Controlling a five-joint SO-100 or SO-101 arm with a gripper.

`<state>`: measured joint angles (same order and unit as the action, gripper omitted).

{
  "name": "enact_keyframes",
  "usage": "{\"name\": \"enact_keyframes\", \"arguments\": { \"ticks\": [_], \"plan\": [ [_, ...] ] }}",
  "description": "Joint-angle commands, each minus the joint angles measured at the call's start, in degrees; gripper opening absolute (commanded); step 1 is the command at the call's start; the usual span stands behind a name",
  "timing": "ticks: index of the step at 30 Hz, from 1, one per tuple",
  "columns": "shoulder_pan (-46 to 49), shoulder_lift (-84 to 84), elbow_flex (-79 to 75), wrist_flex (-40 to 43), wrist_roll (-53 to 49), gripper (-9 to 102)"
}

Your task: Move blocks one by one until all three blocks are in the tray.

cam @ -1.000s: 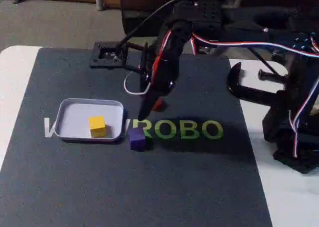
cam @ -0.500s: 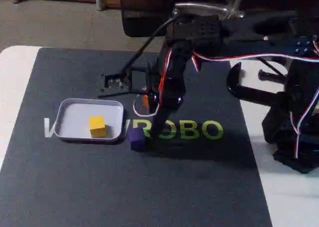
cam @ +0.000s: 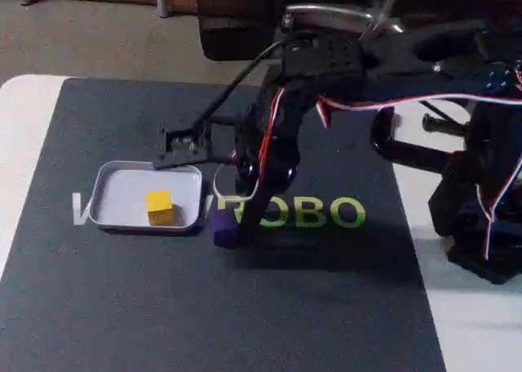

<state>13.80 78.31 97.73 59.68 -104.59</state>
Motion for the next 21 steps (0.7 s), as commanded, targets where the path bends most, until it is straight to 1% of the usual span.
{"name": "enact_keyframes", "arguments": {
  "ticks": [1,9,21],
  "plan": [
    [-0.7,-2.02,-4.39,-0.53,0.97,23],
    [-1.41,-7.91,-9.58,-0.62,2.02,23],
    [-2.02,-9.93,-11.34,-0.7,2.55,21]
  ]
}}
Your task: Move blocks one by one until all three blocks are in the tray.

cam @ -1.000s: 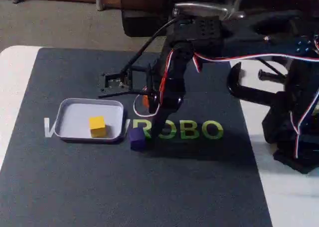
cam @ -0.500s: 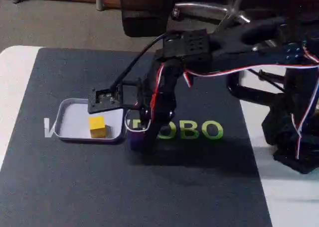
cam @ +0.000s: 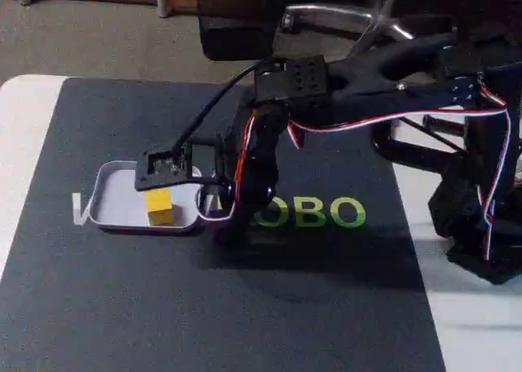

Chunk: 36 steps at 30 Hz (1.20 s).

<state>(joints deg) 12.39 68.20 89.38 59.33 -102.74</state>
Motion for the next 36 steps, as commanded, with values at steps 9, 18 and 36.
{"name": "enact_keyframes", "arguments": {
  "ticks": [9,18,36],
  "plan": [
    [-0.44,-3.87,-8.17,-0.35,1.85,14],
    [-0.09,-5.19,-9.32,0.09,2.02,8],
    [1.67,2.81,-7.91,6.33,3.6,-8]
  ]
}}
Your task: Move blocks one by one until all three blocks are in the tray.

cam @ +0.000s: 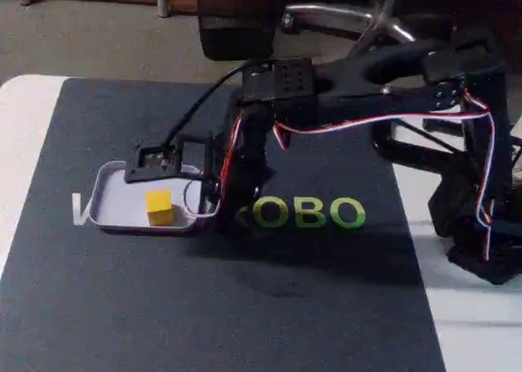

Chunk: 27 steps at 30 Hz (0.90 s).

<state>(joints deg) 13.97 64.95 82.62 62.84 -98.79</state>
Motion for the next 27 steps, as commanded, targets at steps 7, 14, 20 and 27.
{"name": "enact_keyframes", "arguments": {
  "ticks": [7,14,20,27],
  "plan": [
    [0.0,14.5,1.93,2.99,3.25,-8],
    [-1.32,7.47,-7.91,-1.49,14.94,-8],
    [-1.23,-7.03,-27.6,-0.62,21.8,-8],
    [0.0,-16.52,-38.67,1.76,23.2,-8]
  ]
}}
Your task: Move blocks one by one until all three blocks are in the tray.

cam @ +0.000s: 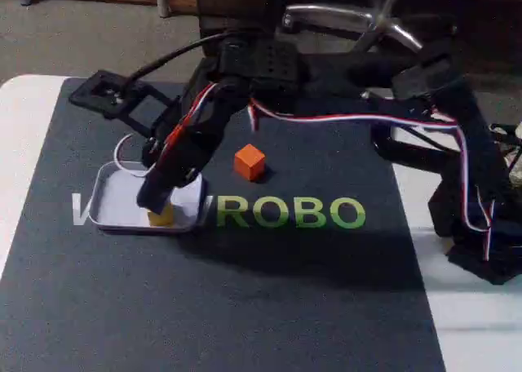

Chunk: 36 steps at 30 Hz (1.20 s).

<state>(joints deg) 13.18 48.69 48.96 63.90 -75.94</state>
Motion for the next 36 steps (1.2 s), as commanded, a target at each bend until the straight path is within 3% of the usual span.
{"name": "enact_keyframes", "arguments": {
  "ticks": [1,14,18,22,28,31,36],
  "plan": [
    [0.88,-0.53,-5.1,0.7,0.35,-8],
    [1.23,-4.13,-10.9,2.72,2.64,-7],
    [1.49,-10.81,-23.29,9.67,2.64,-1],
    [1.76,-30.76,-61.0,24.96,2.29,5],
    [2.29,-30.85,-60.47,28.04,1.76,21],
    [2.37,-30.15,-60.47,28.83,1.23,36],
    [2.72,-28.39,-60.47,31.03,0.97,39]
  ]
}}
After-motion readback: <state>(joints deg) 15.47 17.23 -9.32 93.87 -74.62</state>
